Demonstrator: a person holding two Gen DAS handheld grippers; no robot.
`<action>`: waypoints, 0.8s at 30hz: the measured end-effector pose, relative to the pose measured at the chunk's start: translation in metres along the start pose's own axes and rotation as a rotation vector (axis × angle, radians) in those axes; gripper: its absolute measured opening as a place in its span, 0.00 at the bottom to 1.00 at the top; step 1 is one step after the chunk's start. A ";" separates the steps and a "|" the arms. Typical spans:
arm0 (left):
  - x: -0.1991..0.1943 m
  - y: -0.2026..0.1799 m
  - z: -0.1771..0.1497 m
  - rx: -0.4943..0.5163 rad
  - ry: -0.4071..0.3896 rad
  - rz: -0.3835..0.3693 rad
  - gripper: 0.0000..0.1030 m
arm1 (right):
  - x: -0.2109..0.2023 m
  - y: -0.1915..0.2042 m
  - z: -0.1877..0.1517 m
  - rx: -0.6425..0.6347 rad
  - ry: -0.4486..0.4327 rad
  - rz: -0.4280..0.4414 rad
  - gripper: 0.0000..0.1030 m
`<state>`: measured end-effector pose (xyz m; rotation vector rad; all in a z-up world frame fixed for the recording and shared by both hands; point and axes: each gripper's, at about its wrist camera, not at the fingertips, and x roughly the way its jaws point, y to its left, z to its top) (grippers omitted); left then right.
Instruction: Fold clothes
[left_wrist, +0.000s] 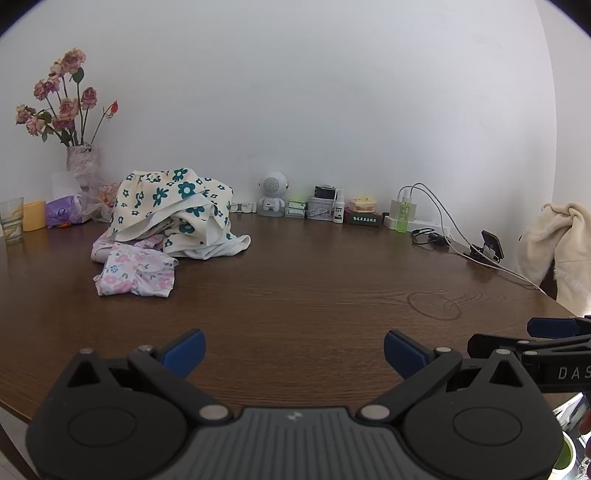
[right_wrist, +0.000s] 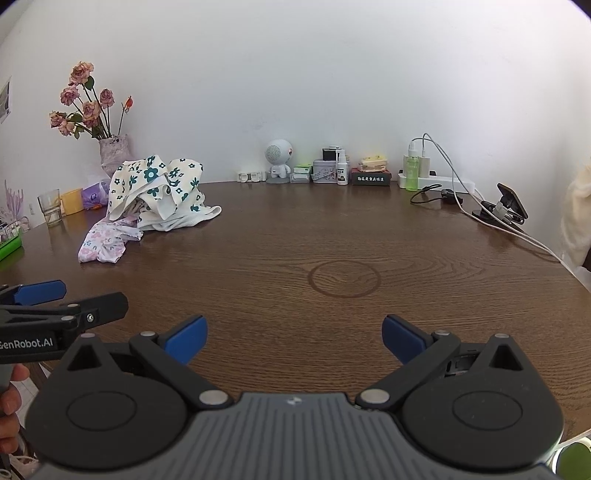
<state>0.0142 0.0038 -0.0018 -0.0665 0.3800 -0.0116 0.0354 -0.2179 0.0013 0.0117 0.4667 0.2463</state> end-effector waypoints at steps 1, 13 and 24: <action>0.000 0.000 0.000 0.000 0.000 0.000 1.00 | 0.000 0.000 0.000 0.000 0.001 0.000 1.00; 0.001 0.001 -0.001 -0.002 0.006 0.005 1.00 | 0.001 0.002 -0.002 0.001 0.006 0.008 1.00; 0.002 0.001 0.000 0.000 0.012 0.015 1.00 | 0.000 0.002 -0.001 -0.008 -0.001 0.009 1.00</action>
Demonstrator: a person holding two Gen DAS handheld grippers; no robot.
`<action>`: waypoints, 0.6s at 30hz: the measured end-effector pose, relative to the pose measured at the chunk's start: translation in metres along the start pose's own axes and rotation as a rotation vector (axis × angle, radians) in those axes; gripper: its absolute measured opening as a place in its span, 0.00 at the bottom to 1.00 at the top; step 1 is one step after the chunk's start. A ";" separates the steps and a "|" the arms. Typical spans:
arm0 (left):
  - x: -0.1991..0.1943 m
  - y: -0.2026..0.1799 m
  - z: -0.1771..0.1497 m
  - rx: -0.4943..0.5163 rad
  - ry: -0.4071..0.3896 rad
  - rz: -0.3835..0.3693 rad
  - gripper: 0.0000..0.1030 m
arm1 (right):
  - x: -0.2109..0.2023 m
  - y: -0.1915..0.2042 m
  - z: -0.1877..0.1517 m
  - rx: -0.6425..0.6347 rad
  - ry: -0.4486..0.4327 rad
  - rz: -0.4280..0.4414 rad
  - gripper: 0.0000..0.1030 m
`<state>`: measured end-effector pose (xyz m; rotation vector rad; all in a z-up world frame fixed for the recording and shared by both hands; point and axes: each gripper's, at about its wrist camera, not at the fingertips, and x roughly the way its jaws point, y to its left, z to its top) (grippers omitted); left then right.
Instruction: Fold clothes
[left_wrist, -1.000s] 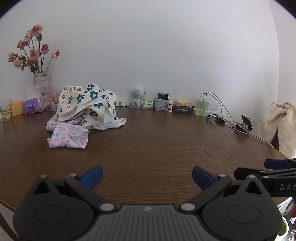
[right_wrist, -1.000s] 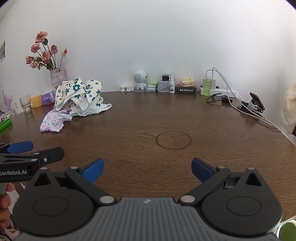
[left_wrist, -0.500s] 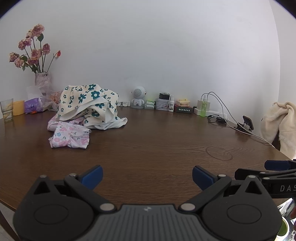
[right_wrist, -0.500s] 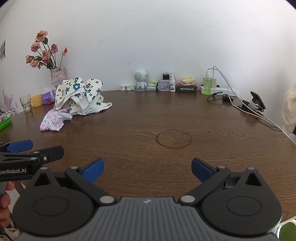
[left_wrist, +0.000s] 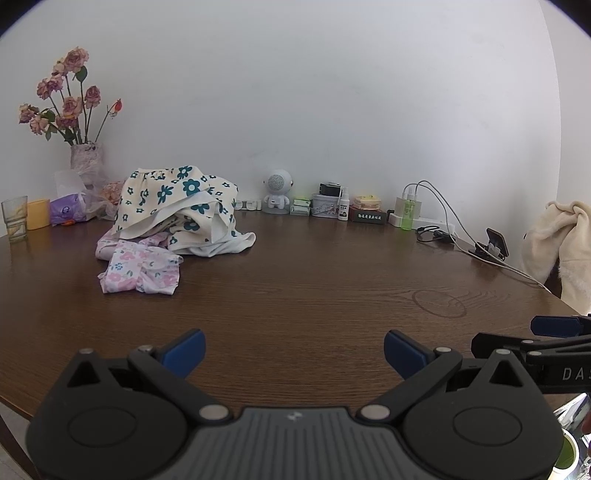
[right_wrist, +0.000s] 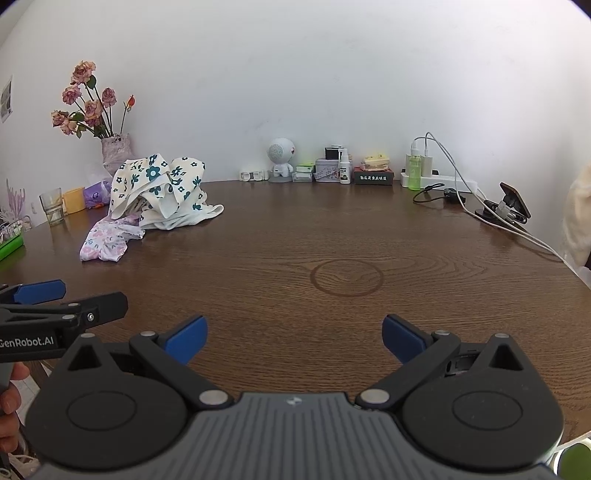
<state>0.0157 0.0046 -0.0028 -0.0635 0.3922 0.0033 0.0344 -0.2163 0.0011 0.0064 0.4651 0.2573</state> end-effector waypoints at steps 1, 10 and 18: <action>0.000 0.000 0.000 0.000 0.001 -0.001 1.00 | 0.000 0.000 0.000 -0.005 -0.002 0.001 1.00; 0.008 0.005 0.005 -0.044 0.026 0.010 1.00 | 0.005 -0.003 0.004 -0.001 0.008 0.011 1.00; 0.008 0.004 0.009 -0.031 0.025 0.016 1.00 | 0.010 -0.007 0.007 0.019 0.006 0.014 1.00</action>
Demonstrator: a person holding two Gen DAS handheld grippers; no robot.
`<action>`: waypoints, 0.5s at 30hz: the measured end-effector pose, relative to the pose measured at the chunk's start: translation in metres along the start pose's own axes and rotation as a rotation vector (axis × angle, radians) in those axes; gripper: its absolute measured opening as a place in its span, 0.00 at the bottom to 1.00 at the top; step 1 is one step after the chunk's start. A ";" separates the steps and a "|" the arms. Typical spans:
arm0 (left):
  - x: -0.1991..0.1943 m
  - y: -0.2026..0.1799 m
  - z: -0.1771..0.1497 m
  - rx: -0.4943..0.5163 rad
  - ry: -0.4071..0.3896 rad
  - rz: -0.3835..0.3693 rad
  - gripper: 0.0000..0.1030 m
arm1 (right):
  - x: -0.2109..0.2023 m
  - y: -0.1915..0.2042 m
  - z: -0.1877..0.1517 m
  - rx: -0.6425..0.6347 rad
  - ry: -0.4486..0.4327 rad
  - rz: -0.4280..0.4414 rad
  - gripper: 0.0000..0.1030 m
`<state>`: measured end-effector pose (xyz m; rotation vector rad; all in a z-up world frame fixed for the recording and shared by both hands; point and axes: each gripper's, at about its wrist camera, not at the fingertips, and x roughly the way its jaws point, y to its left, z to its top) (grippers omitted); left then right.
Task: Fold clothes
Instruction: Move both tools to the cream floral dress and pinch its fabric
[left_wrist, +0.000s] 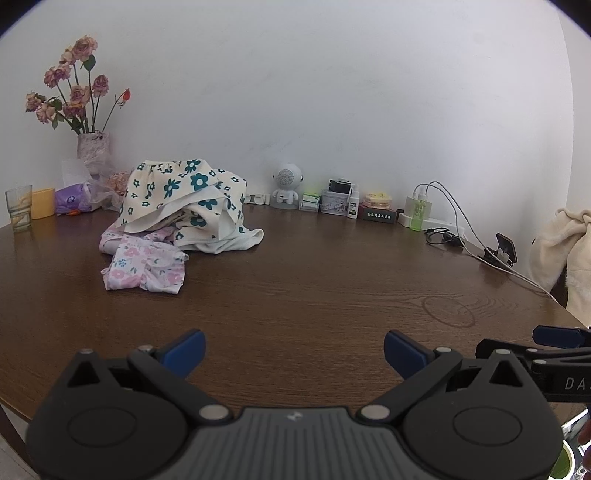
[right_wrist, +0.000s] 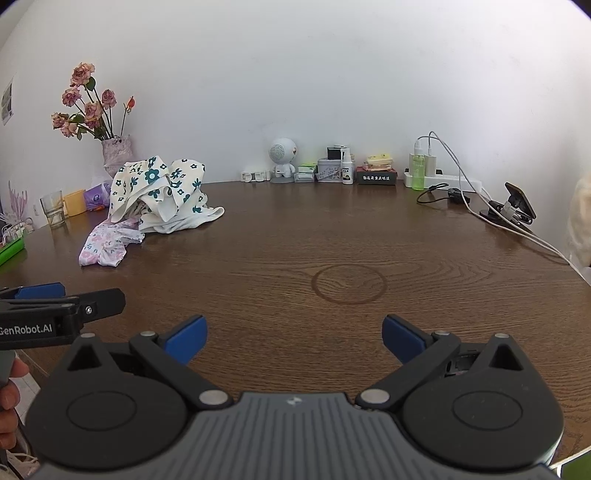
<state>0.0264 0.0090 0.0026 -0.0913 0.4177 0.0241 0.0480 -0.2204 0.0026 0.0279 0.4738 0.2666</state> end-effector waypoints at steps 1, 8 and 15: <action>0.000 0.000 0.000 0.002 0.000 0.002 1.00 | 0.001 -0.001 0.000 0.002 -0.001 0.000 1.00; 0.002 0.013 0.020 0.001 -0.028 0.046 1.00 | 0.008 -0.004 0.025 -0.038 -0.021 0.038 1.00; 0.005 0.036 0.050 -0.049 -0.014 0.072 1.00 | 0.024 0.011 0.070 -0.112 -0.003 0.154 1.00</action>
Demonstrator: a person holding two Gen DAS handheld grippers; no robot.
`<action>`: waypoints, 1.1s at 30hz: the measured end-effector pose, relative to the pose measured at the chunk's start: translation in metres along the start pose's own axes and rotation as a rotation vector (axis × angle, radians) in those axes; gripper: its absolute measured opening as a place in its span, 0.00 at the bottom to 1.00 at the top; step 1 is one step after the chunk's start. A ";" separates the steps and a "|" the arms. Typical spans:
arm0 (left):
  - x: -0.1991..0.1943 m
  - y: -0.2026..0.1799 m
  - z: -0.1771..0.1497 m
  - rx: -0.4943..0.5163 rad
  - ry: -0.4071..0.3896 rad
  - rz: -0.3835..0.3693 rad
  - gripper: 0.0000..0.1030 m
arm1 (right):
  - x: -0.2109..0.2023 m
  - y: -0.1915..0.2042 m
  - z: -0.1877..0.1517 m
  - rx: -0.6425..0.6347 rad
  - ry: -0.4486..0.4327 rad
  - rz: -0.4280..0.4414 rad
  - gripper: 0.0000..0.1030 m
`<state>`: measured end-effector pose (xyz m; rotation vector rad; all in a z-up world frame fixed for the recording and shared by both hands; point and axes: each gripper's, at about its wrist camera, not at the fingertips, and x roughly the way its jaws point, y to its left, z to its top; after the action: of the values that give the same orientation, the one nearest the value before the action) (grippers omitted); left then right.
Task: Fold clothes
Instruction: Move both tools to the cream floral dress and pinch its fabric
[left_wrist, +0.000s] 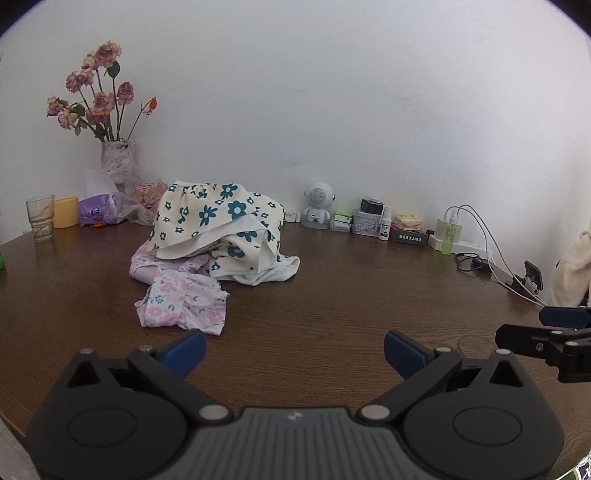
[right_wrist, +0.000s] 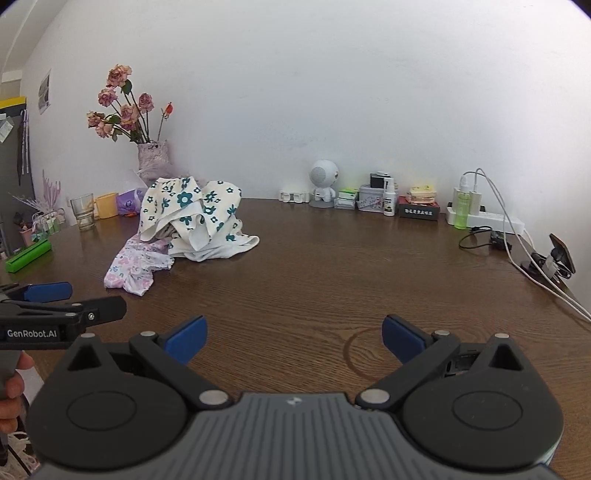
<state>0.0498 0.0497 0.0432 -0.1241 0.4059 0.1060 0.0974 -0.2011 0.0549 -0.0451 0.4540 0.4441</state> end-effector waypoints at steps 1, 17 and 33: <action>0.001 0.004 0.006 -0.003 0.000 0.004 1.00 | 0.003 0.002 0.009 -0.014 0.004 0.022 1.00; 0.117 0.060 0.131 0.090 0.009 0.161 1.00 | 0.153 0.030 0.176 -0.188 0.121 0.123 1.00; 0.255 0.096 0.141 0.100 0.140 0.133 0.78 | 0.392 0.053 0.211 0.123 0.376 0.251 0.50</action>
<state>0.3254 0.1845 0.0607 -0.0053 0.5581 0.2084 0.4779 0.0346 0.0772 0.0493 0.8615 0.6576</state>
